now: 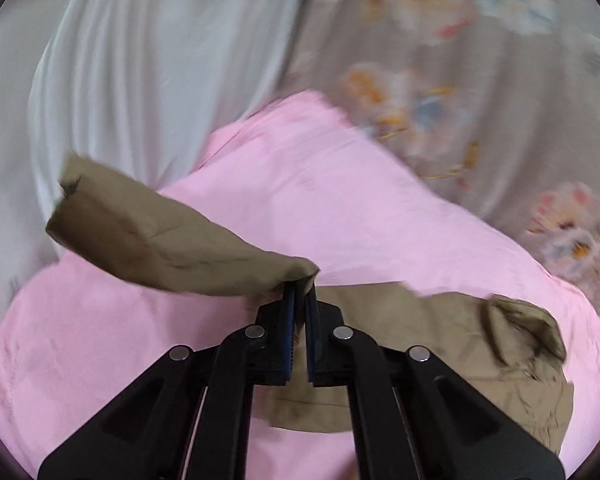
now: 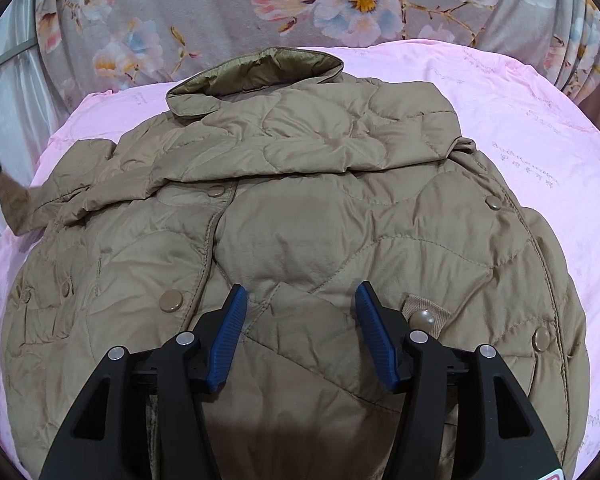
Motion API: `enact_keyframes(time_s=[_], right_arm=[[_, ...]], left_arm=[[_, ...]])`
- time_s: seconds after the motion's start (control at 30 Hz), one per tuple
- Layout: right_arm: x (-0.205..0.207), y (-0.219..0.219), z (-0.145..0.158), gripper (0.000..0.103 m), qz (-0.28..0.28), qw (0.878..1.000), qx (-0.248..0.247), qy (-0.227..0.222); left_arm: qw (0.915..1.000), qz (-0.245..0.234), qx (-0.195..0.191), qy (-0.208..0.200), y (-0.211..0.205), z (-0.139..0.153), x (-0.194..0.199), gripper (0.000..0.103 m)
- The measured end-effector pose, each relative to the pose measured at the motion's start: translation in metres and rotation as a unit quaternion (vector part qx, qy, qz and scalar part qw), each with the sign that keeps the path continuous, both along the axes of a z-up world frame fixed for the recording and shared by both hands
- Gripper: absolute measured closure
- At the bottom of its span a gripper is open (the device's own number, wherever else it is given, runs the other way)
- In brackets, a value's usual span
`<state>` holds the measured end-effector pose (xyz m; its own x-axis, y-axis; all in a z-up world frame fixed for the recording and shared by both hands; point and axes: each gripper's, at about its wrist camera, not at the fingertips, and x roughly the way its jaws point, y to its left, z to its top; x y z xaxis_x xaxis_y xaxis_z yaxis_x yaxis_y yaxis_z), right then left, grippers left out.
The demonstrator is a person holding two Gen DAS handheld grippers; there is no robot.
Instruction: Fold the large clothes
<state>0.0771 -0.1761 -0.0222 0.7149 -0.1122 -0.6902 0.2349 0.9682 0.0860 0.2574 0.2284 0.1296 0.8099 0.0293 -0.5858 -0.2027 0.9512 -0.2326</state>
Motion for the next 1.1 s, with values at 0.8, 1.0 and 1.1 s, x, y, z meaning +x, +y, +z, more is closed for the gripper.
enact_keyframes(time_s=[0.8, 1.0, 1.1], right_arm=[[-0.017, -0.027, 0.007, 0.038, 0.008, 0.993, 0.107, -0.05], [-0.01, -0.041, 0.042, 0.037, 0.014, 0.993, 0.101, -0.068], [0.002, -0.042, 0.068, 0.035, 0.022, 0.991, 0.096, -0.086]], left_arm=[[0.9551, -0.294, -0.031, 0.016, -0.272, -0.032, -0.065, 0.023], [0.9685, -0.243, -0.053, 0.003, -0.19, -0.025, -0.063, 0.021], [0.9715, -0.211, -0.107, 0.021, -0.147, -0.034, -0.05, 0.021]])
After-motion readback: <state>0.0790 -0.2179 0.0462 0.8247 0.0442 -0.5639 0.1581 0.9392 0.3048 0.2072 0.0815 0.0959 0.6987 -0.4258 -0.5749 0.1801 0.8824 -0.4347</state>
